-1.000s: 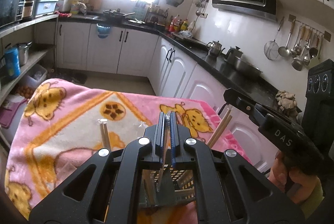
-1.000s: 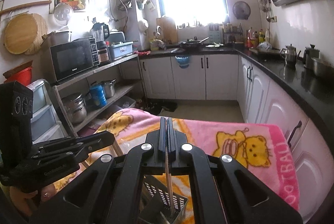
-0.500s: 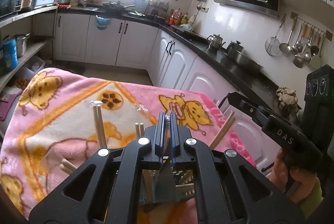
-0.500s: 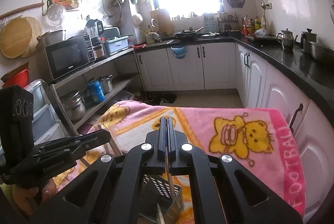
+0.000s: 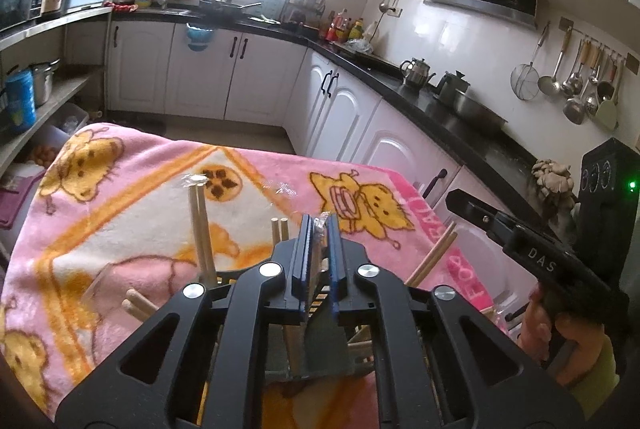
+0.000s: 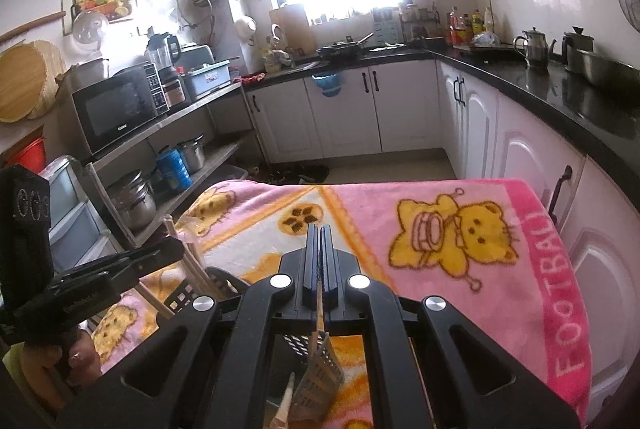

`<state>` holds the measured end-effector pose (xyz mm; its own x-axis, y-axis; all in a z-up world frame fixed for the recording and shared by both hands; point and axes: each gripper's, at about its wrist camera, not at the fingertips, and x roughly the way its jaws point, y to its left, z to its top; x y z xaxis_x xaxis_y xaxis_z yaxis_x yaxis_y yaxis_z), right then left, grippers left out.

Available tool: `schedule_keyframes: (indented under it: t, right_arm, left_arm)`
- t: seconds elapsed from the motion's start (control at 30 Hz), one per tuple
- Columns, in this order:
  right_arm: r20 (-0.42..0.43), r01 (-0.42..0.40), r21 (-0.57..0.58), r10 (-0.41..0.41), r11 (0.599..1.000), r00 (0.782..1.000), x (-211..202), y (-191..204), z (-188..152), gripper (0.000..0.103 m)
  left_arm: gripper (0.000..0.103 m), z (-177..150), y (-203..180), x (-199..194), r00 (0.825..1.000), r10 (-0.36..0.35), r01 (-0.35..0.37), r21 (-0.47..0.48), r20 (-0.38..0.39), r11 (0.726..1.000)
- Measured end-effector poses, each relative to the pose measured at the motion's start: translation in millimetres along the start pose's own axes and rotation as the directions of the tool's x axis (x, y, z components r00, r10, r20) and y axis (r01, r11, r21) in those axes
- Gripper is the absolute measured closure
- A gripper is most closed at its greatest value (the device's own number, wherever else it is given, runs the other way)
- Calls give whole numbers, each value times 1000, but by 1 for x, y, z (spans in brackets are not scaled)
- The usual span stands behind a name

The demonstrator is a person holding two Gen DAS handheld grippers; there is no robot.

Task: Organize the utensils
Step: 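Lower the chopstick into the caddy and open the left tool while the right tool releases its chopstick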

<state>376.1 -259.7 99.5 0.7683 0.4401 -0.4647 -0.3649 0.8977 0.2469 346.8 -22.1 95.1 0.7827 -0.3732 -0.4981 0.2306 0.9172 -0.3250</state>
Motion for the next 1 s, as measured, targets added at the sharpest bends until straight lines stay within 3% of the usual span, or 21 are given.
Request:
schedule_keyframes:
  t: [0.27, 0.47, 0.73, 1.0]
  right_arm:
    - [-4, 11, 19, -11, 1000, 1000, -2, -4, -2, 99]
    - [1, 20, 29, -21, 999, 1000, -6, -7, -4, 82]
    - [8, 23, 27, -23, 999, 1000, -15, -6, -6, 71]
    - [-1, 36, 27, -36, 999, 999, -24, -6, -14, 62]
  left_arm:
    - [87, -6, 5, -2, 1000, 7, -7, -9, -11, 1000]
    - [83, -9, 2, -10, 1000, -7, 7, -7, -12, 1000]
    - [70, -19, 1, -22, 1000, -23, 23, -12, -11, 1000]
    - [51, -28, -2, -31, 999, -31, 31, -26, -12, 999]
